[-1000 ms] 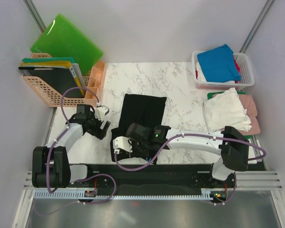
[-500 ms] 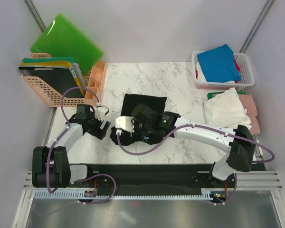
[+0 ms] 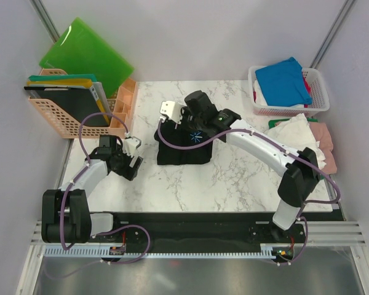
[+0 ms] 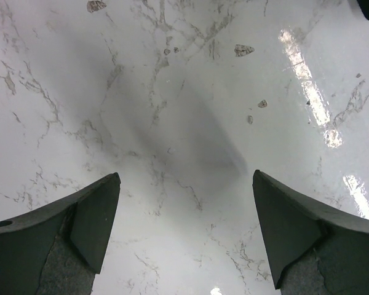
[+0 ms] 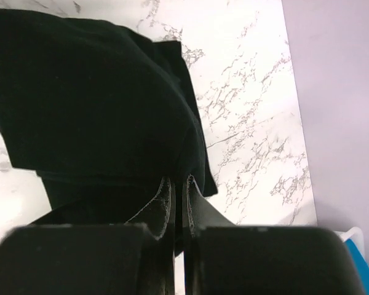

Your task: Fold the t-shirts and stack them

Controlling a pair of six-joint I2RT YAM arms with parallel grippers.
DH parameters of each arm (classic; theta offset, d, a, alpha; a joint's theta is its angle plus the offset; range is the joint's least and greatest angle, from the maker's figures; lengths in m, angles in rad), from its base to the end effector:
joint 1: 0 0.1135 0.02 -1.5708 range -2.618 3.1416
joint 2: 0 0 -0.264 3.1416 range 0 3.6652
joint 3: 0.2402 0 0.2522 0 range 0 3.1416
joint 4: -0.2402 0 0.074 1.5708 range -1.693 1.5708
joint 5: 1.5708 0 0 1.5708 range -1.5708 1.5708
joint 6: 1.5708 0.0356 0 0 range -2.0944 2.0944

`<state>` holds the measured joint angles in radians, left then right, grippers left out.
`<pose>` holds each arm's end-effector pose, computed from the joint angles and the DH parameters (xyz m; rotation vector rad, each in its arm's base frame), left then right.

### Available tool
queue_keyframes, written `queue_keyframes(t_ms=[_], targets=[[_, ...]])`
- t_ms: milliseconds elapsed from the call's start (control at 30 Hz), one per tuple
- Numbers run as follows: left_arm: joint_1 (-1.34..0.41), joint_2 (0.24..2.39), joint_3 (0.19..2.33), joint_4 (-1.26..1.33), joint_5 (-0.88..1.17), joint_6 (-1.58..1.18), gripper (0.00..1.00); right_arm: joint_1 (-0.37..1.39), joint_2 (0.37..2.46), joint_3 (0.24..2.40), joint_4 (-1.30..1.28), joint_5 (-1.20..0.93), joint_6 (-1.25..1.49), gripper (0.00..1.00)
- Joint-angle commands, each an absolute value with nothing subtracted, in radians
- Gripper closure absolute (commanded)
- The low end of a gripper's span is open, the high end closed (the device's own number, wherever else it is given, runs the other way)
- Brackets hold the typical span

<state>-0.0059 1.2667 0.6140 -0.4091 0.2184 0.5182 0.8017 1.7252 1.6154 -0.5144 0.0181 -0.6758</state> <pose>0.2249 -0.0090 0.1693 0.7435 2.4864 -0.1042 0.2784 0.2867 0.3431 -1.4707 1.6299 0.0509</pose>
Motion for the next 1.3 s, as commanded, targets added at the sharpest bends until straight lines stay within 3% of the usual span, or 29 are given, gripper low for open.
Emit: queue_keyframes(t_ms=[0,400,733,1267], targets=[[-0.002,1.264,0.611,-0.388,0.224,0.54,0.05,0.769,1.788,1.655,-0.456,0.003,-0.703,1.0],[-0.002,1.259,0.588,-0.388,0.225,0.545,0.05,0.704,1.959,1.687,-0.376,-0.025,-0.692,1.0],[-0.002,1.267,0.584,-0.384,0.227,0.554,0.05,0.701,1.965,1.692,-0.377,-0.024,-0.698,1.0],[-0.002,1.302,0.584,-0.365,0.216,0.571,0.06,0.798,1.648,1.444,-0.41,-0.051,-0.678,1.0]])
